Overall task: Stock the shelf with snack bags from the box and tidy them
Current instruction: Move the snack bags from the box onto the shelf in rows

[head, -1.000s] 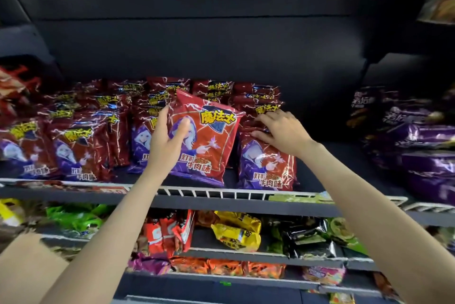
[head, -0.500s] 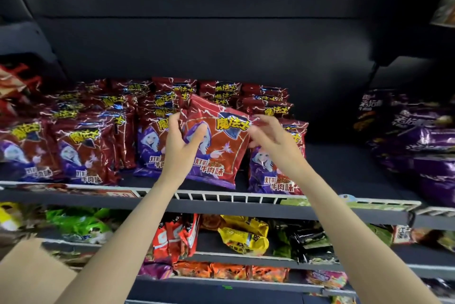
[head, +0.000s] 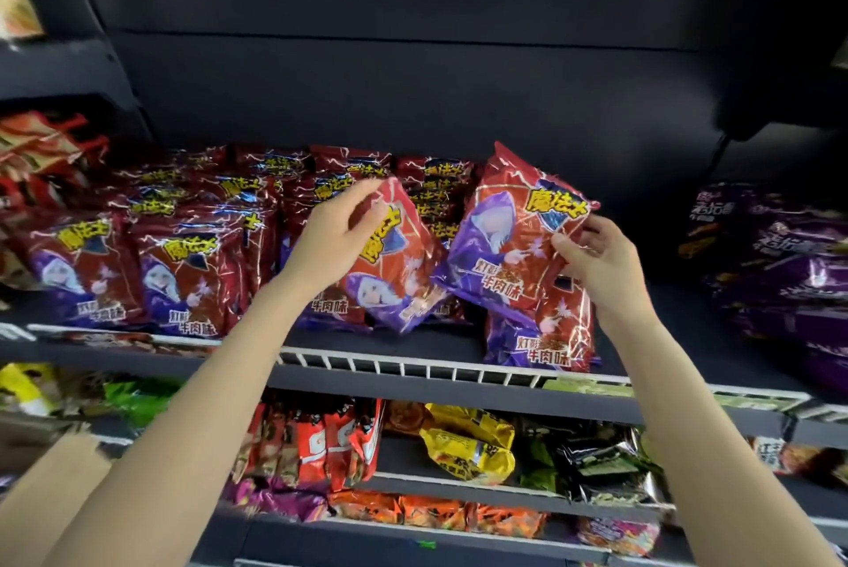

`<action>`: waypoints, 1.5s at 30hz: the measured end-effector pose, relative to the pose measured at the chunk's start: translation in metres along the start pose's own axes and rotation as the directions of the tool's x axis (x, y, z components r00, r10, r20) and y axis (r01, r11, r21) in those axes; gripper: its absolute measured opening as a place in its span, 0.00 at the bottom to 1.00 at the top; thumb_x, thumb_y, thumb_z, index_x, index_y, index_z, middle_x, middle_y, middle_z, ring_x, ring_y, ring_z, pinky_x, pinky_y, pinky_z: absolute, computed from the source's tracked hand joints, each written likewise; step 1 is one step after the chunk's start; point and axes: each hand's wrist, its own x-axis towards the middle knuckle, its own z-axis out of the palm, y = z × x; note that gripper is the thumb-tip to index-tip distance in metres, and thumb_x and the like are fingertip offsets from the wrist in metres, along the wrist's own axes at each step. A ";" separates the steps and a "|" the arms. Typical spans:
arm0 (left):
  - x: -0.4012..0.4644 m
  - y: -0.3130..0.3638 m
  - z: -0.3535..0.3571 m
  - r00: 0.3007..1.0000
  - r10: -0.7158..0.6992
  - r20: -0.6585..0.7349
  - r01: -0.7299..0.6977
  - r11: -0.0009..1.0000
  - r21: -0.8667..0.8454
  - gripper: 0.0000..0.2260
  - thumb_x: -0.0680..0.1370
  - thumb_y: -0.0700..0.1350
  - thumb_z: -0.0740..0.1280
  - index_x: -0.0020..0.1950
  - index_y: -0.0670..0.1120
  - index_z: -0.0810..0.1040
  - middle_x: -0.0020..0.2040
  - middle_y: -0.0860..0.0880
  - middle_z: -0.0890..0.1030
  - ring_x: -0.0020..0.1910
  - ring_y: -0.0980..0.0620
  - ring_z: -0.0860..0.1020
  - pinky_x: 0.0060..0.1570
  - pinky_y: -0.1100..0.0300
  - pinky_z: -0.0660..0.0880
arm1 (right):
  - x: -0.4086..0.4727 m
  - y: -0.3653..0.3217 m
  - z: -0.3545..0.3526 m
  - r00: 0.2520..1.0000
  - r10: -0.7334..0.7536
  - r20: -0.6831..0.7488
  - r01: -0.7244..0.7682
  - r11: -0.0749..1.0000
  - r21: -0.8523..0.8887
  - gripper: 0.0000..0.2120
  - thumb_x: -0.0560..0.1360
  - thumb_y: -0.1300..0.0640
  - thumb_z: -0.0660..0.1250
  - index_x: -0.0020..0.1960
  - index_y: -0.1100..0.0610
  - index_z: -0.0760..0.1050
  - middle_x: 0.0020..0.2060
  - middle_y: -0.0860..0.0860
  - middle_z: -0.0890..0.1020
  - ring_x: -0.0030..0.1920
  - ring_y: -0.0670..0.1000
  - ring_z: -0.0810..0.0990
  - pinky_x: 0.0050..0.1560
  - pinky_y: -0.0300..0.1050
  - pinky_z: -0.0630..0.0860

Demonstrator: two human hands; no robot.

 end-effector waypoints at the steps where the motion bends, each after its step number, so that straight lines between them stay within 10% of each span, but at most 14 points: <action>1: 0.007 0.004 -0.002 0.994 0.057 0.089 -0.067 0.991 0.113 0.18 0.80 0.48 0.60 0.70 0.47 0.69 0.61 0.54 0.75 0.54 0.58 0.76 0.57 0.63 0.70 | 0.000 0.000 -0.002 1.000 -0.006 0.015 0.006 1.000 -0.003 0.17 0.76 0.58 0.67 0.63 0.57 0.69 0.46 0.46 0.78 0.45 0.46 0.81 0.37 0.37 0.78; 6: 0.031 0.016 0.026 0.905 0.127 0.406 -0.322 0.827 0.460 0.18 0.77 0.56 0.63 0.66 0.53 0.74 0.50 0.48 0.83 0.28 0.62 0.72 0.51 0.56 0.76 | -0.007 -0.003 -0.004 0.994 -0.055 0.096 0.065 0.993 -0.101 0.14 0.76 0.56 0.67 0.60 0.51 0.68 0.50 0.48 0.79 0.49 0.47 0.81 0.44 0.43 0.80; 10: 0.041 0.011 0.043 0.917 0.283 0.281 -0.386 0.810 0.442 0.17 0.76 0.51 0.67 0.63 0.47 0.76 0.58 0.48 0.81 0.57 0.49 0.78 0.65 0.50 0.65 | -0.012 0.000 0.001 0.998 -0.063 0.013 0.064 0.993 -0.098 0.15 0.76 0.54 0.67 0.60 0.50 0.67 0.51 0.46 0.78 0.52 0.48 0.79 0.47 0.47 0.81; 15: 0.009 -0.013 0.024 0.989 0.146 -0.029 -0.138 0.972 0.193 0.16 0.82 0.48 0.56 0.68 0.49 0.72 0.60 0.46 0.79 0.56 0.47 0.78 0.55 0.55 0.71 | -0.016 0.002 0.027 0.993 -0.098 0.061 0.110 0.960 -0.256 0.20 0.75 0.54 0.68 0.64 0.55 0.67 0.51 0.48 0.78 0.53 0.50 0.78 0.54 0.49 0.78; 21: -0.041 -0.023 0.030 0.956 -0.206 0.208 0.225 0.972 -0.072 0.36 0.72 0.66 0.59 0.76 0.55 0.50 0.71 0.59 0.63 0.68 0.57 0.66 0.62 0.58 0.64 | -0.019 0.005 0.074 0.973 -0.136 0.187 0.217 0.816 -0.537 0.21 0.77 0.54 0.67 0.66 0.61 0.67 0.46 0.52 0.80 0.42 0.49 0.76 0.40 0.38 0.71; 28: -0.050 -0.023 0.046 0.910 -0.362 0.202 0.397 0.901 -0.175 0.46 0.68 0.55 0.75 0.77 0.52 0.49 0.75 0.51 0.62 0.71 0.52 0.63 0.66 0.55 0.63 | -0.021 0.016 0.074 0.967 -0.047 0.250 0.211 0.700 -0.683 0.26 0.76 0.51 0.67 0.68 0.63 0.67 0.45 0.56 0.83 0.42 0.54 0.81 0.40 0.42 0.75; 34: -0.038 -0.016 0.066 0.951 -0.307 0.044 0.301 0.882 -0.362 0.42 0.69 0.38 0.75 0.75 0.55 0.55 0.73 0.49 0.65 0.72 0.52 0.63 0.67 0.56 0.66 | -0.022 0.010 0.079 0.981 -0.147 0.130 0.194 0.635 -0.748 0.28 0.75 0.51 0.68 0.70 0.61 0.64 0.56 0.58 0.78 0.49 0.55 0.81 0.46 0.44 0.76; 40: -0.051 -0.028 0.067 0.931 -0.350 0.105 0.365 0.889 -0.276 0.46 0.68 0.44 0.77 0.77 0.51 0.51 0.72 0.49 0.65 0.69 0.51 0.67 0.67 0.52 0.66 | -0.037 0.016 0.075 0.978 -0.174 0.118 0.203 0.637 -0.744 0.33 0.72 0.52 0.72 0.70 0.60 0.61 0.66 0.57 0.64 0.56 0.55 0.76 0.50 0.39 0.72; 45: -0.076 -0.014 0.036 0.964 -0.250 -0.091 0.236 0.962 -0.137 0.31 0.75 0.49 0.69 0.74 0.51 0.59 0.69 0.53 0.70 0.65 0.58 0.68 0.64 0.58 0.65 | -0.062 0.020 0.072 0.819 -0.555 0.147 0.537 0.651 -0.536 0.19 0.74 0.60 0.69 0.64 0.60 0.70 0.59 0.56 0.73 0.58 0.53 0.73 0.58 0.40 0.70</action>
